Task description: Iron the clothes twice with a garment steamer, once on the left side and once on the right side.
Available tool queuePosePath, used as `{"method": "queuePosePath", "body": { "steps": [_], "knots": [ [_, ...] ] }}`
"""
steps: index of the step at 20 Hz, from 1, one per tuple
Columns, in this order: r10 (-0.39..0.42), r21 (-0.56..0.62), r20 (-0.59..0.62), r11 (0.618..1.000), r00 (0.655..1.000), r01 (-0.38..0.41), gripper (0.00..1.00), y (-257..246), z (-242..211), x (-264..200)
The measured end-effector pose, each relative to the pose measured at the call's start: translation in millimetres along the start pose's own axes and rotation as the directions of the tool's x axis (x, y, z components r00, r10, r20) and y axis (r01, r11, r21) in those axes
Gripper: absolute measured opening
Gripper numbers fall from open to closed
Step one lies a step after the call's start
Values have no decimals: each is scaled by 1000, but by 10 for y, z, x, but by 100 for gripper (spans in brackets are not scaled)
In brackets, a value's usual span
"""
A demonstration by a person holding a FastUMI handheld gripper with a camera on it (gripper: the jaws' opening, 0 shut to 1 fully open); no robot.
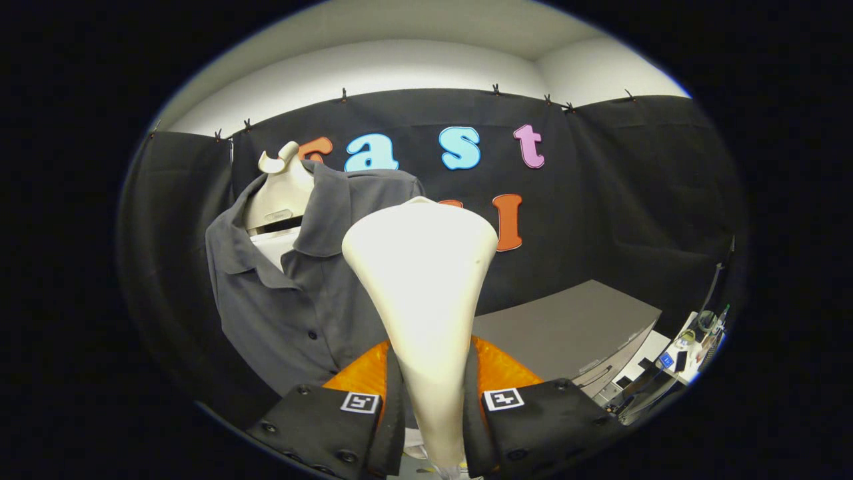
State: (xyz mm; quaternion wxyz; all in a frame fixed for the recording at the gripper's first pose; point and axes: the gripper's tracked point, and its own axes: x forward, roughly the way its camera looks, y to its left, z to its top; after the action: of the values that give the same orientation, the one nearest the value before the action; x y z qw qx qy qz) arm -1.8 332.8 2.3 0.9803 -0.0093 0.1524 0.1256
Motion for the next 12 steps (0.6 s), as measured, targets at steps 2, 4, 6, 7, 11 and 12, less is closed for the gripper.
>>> {"method": "queuePosePath", "body": {
  "steps": [2,4,6,7,11,12],
  "knots": [
    [17,-7,-9,1000,1000,-17,43,210,-46,108],
    [33,-15,-25,999,999,-34,43,396,-92,242],
    [38,-26,-37,999,999,-39,43,486,-119,393],
    [40,-32,-39,999,998,-41,43,558,-135,487],
    [32,-48,-62,998,998,-35,43,614,-225,769],
    [31,-47,-69,998,997,-34,43,614,-244,832]
  ]
}}
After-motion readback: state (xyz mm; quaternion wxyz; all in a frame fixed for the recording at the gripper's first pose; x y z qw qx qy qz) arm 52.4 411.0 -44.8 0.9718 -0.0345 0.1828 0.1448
